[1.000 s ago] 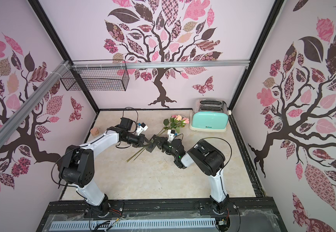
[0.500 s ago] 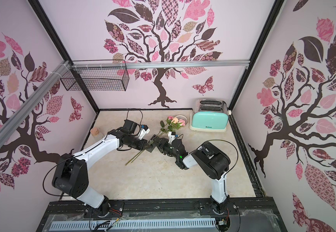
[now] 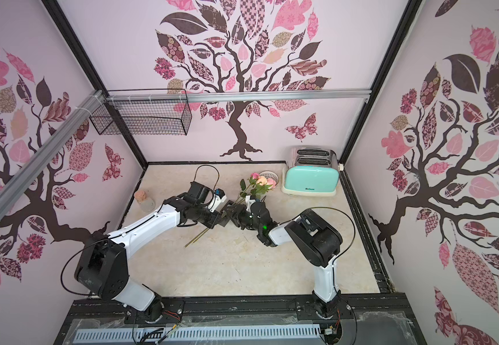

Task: Wrap bouquets with tape
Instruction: Wrap the tape around the bouquet.

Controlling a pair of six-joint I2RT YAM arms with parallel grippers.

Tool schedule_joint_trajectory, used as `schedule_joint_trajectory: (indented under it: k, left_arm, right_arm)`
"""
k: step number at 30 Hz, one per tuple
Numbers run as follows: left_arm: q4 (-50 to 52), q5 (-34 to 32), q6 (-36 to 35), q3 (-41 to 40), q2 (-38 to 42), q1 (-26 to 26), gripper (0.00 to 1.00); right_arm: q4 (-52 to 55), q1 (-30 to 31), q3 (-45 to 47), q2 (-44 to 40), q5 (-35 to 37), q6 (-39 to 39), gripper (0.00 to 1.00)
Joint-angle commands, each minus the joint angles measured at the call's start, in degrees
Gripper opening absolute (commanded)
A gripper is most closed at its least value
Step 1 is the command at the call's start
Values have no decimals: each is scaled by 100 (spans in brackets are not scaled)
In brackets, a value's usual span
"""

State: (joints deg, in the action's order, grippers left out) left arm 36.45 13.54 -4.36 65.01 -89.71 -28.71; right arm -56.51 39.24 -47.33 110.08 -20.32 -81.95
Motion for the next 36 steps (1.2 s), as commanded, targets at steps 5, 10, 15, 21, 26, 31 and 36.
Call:
schedule_joint_trajectory:
  k: [5,10,15,21,26,31,36]
  left_arm:
    - [12,-569,-289,-21,68,-302,0]
    - [36,-804,-370,2,48,-375,0]
    - [20,-933,-327,-11,90,-416,0]
    - [198,-839,300,143,175,-231,20]
    - [-198,1119,1401,-93,332,863,45]
    - [-333,2366,1701,-55,93,1183,45]
    - [-459,2837,1917,13,-177,1183,44]
  right_arm:
    - [781,-13,-403,-94,-397,56,26]
    - [1176,-17,-515,-92,-508,107,14]
    - [841,-22,-448,-33,-501,30,0]
    - [9,-22,-230,42,-383,21,0]
    - [-1291,-22,138,157,-134,96,0]
    - [-2100,-22,189,418,-104,116,0]
    - [-2210,-22,206,506,-61,213,0]
